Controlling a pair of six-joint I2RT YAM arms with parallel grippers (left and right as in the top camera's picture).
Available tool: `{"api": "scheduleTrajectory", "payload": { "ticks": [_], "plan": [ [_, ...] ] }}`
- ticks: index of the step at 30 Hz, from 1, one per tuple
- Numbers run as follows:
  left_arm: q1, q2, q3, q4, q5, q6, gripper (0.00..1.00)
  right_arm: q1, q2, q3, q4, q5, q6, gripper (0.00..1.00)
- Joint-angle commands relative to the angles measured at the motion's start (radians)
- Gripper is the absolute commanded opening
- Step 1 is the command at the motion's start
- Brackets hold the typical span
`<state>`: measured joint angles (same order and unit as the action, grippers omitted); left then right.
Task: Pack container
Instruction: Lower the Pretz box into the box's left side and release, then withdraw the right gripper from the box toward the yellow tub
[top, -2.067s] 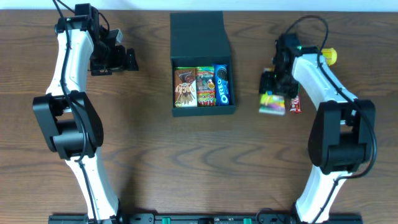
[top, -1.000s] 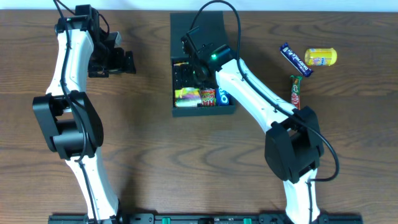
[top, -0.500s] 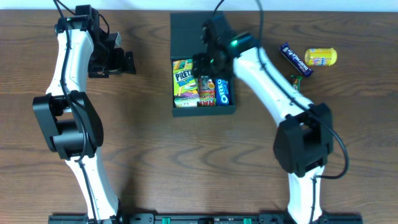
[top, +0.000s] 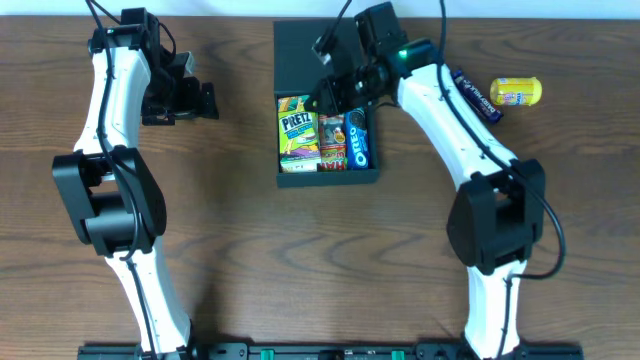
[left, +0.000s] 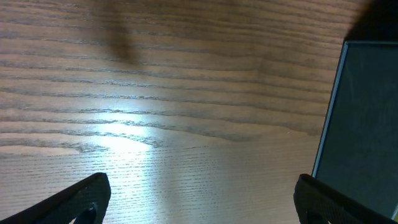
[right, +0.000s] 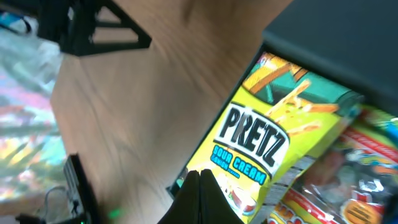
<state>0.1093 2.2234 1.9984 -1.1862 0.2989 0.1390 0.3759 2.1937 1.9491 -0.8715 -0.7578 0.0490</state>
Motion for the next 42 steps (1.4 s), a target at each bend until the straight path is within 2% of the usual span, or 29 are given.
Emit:
{"api": "scheduleTrajectory", "payload": {
  "ticks": [1, 14, 22, 25, 28, 34, 42],
  "plan": [
    [-0.001, -0.027, 0.022, -0.006, -0.010, 0.010, 0.95, -0.005, 0.059, -0.022, 0.001, -0.062, -0.058, 0.01],
    [-0.001, -0.027, 0.022, -0.005, -0.011, 0.011, 0.95, -0.005, 0.156, -0.021, 0.006, -0.064, -0.058, 0.01],
    [-0.001, -0.027, 0.022, 0.004, -0.010, 0.010, 0.96, -0.056, 0.122, 0.047, 0.022, -0.226, -0.058, 0.01],
    [-0.001, -0.027, 0.022, 0.004, -0.010, 0.000, 0.95, -0.099, 0.072, 0.047, 0.002, -0.091, -0.045, 0.01],
    [-0.002, -0.027, 0.022, 0.005, -0.010, -0.009, 0.95, -0.125, 0.060, 0.047, -0.087, 0.068, -0.033, 0.01],
    [-0.001, -0.027, 0.022, 0.014, -0.010, -0.020, 0.95, -0.076, 0.082, 0.044, -0.159, 0.073, -0.092, 0.01],
    [-0.001, -0.027, 0.022, 0.016, -0.010, -0.020, 0.95, 0.002, 0.083, 0.044, -0.166, 0.142, -0.117, 0.01]
  ]
}}
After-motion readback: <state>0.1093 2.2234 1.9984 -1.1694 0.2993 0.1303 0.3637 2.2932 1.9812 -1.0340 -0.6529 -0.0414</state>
